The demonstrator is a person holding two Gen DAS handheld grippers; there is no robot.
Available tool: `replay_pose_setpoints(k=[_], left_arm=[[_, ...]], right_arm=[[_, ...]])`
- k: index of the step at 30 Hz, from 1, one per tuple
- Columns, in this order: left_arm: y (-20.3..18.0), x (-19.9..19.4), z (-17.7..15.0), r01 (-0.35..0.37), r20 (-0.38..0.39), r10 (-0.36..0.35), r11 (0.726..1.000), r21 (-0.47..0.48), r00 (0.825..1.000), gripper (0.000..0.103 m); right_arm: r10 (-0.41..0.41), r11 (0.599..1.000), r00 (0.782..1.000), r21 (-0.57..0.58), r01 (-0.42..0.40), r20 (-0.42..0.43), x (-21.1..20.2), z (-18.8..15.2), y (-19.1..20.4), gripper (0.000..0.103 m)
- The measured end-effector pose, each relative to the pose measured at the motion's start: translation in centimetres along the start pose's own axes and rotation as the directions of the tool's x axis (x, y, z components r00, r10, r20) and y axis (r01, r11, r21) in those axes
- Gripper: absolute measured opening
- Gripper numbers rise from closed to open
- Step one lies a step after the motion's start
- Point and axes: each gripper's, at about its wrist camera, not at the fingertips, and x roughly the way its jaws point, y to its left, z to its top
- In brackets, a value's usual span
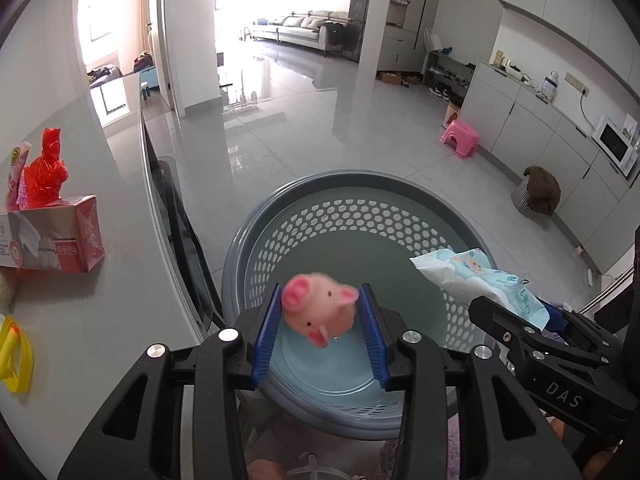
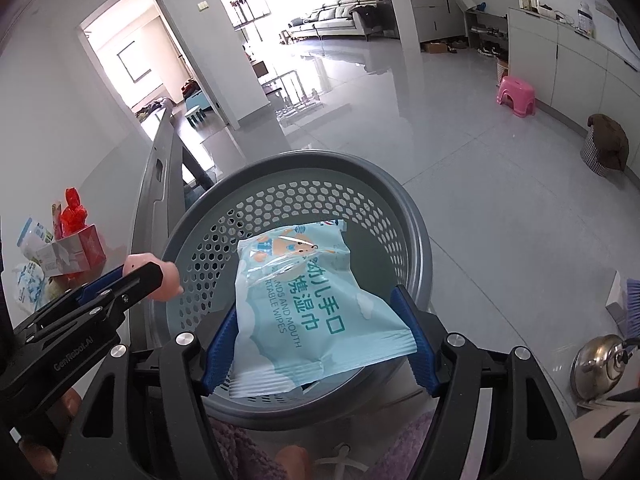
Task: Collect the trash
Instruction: 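Carry both items over the grey wastebasket and open both grippers to drop them, then move both tools back from the wastebasket toward the table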
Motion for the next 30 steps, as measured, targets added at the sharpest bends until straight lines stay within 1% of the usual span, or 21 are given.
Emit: replay_pose_setpoints(k=[1,2,3,4,6,13,30], left_arm=[[-0.1,-0.2,-0.1,-0.003,0.003,0.003,1.000,-0.002,1.000,0.053],[0.0,-0.3,-0.1,-0.005,0.007,0.005,1.000,-0.005,1.000,0.058],[0.0,-0.4,-0.1,-0.007,0.014,0.008,1.000,-0.008,1.000,0.065],[0.1,-0.6,0.0,-0.009,0.020,0.010,1.000,-0.010,1.000,0.067],[0.3,-0.8,0.0,-0.018,0.019,0.018,1.000,-0.012,1.000,0.068],[0.9,-0.7,-0.3,-0.039,0.004,0.040,0.998,-0.038,0.999,0.068],[1.2,-1.9,-0.7,-0.057,0.028,0.058,0.998,-0.030,0.998,0.068]], right_arm=[[0.001,1.000,1.000,0.002,-0.001,0.003,-0.1,0.0,-0.1,0.072],[0.001,1.000,1.000,0.004,-0.001,0.006,-0.1,0.0,-0.2,0.074],[0.002,1.000,1.000,0.007,-0.002,0.010,-0.2,0.0,-0.2,0.075],[0.003,1.000,1.000,0.010,-0.003,0.011,-0.3,0.0,-0.4,0.075],[0.001,1.000,1.000,0.012,-0.002,0.011,-0.3,0.0,-0.4,0.075],[0.001,1.000,1.000,0.016,-0.002,0.019,-0.6,0.1,-0.4,0.075],[0.008,1.000,1.000,-0.003,-0.008,0.027,-1.7,-0.2,0.1,0.075]])
